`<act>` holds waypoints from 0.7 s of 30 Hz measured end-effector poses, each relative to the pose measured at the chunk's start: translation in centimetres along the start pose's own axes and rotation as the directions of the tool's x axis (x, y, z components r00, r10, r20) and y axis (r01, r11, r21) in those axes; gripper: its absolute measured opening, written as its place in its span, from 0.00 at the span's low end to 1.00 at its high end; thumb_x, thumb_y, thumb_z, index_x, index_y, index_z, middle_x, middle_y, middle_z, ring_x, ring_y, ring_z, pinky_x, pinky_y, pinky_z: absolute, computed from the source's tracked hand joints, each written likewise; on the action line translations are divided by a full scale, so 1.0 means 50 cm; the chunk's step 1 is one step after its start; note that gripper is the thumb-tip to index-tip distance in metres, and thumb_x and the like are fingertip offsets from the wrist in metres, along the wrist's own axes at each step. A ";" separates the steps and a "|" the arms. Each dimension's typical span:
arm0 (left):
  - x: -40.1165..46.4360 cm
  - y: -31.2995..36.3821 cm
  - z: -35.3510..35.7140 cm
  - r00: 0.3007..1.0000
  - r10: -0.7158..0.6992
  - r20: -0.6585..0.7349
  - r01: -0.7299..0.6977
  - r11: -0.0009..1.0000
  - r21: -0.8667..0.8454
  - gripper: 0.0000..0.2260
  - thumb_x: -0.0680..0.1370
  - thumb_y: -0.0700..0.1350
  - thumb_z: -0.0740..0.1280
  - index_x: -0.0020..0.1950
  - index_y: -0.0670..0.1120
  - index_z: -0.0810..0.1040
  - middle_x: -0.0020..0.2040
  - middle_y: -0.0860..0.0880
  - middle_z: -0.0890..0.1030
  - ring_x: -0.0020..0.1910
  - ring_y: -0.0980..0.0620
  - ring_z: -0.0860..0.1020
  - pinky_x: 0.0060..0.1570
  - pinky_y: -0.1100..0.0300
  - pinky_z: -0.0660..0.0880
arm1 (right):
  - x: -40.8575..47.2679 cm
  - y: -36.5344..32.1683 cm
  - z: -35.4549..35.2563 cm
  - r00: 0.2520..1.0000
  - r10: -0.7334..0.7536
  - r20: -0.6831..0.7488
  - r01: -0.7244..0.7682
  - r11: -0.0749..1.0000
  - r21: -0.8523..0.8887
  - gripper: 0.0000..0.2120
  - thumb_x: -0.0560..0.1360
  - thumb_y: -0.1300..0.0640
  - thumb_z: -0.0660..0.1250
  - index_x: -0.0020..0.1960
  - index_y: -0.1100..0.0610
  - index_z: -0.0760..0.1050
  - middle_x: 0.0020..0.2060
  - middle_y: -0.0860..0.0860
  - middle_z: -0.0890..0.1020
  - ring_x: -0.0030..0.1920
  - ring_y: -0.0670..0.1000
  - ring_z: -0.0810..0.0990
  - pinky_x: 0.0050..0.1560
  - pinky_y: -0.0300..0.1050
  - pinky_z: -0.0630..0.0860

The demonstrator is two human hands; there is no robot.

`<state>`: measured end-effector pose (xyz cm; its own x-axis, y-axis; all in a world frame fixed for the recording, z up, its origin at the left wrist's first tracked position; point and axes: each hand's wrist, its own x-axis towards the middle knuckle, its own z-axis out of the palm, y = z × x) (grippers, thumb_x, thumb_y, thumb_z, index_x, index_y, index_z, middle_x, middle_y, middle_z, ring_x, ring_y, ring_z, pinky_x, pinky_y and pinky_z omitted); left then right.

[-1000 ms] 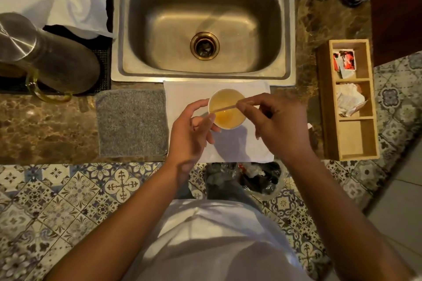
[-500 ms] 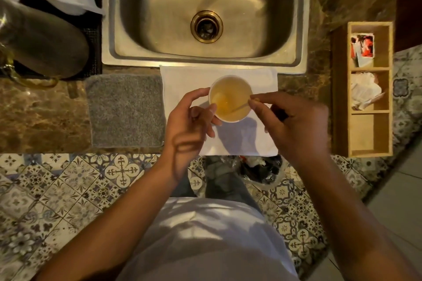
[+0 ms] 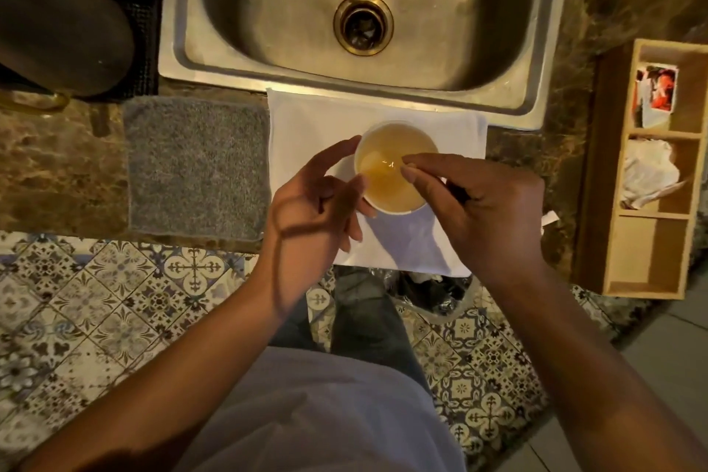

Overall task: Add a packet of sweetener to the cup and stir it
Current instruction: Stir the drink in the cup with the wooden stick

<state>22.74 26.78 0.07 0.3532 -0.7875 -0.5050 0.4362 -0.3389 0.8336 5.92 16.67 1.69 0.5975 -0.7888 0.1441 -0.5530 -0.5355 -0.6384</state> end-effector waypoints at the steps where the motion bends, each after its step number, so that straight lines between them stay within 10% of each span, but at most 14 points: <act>1: 0.002 -0.001 0.003 1.000 -0.006 -0.012 0.006 0.999 -0.036 0.19 0.77 0.38 0.69 0.69 0.45 0.75 0.34 0.41 0.82 0.23 0.51 0.76 0.21 0.62 0.72 | 0.001 0.004 0.003 1.000 0.005 -0.007 -0.005 1.000 -0.001 0.10 0.79 0.53 0.72 0.57 0.55 0.85 0.50 0.50 0.88 0.44 0.45 0.85 0.49 0.37 0.80; 9: 0.005 0.008 0.007 1.000 -0.024 0.001 0.024 0.999 -0.046 0.20 0.75 0.42 0.70 0.67 0.47 0.76 0.32 0.45 0.82 0.23 0.51 0.76 0.21 0.59 0.71 | 0.008 0.015 0.021 0.999 -0.047 -0.006 0.047 0.997 -0.060 0.12 0.80 0.50 0.70 0.57 0.56 0.85 0.46 0.53 0.89 0.41 0.52 0.87 0.42 0.47 0.82; 15: 0.000 0.017 0.006 1.000 -0.014 -0.014 0.015 0.997 0.075 0.19 0.79 0.40 0.68 0.70 0.48 0.75 0.36 0.41 0.82 0.26 0.46 0.74 0.24 0.56 0.71 | 0.014 0.001 -0.010 0.992 0.035 0.124 0.000 0.961 -0.277 0.12 0.79 0.46 0.68 0.50 0.53 0.85 0.30 0.49 0.84 0.27 0.49 0.80 0.33 0.30 0.59; 21: 0.002 0.024 0.009 0.999 0.035 -0.021 -0.030 0.978 0.205 0.19 0.81 0.39 0.67 0.72 0.44 0.73 0.37 0.38 0.81 0.25 0.58 0.75 0.25 0.65 0.70 | 0.004 -0.017 -0.017 0.987 0.046 0.154 -0.002 0.961 -0.277 0.12 0.78 0.48 0.68 0.49 0.54 0.85 0.29 0.51 0.84 0.25 0.52 0.80 0.34 0.36 0.64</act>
<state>22.95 26.08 1.14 0.3856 -0.7879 -0.4801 0.2468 -0.4133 0.8765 6.04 16.72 2.91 0.6535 -0.7569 -0.0033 -0.6934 -0.5969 -0.4037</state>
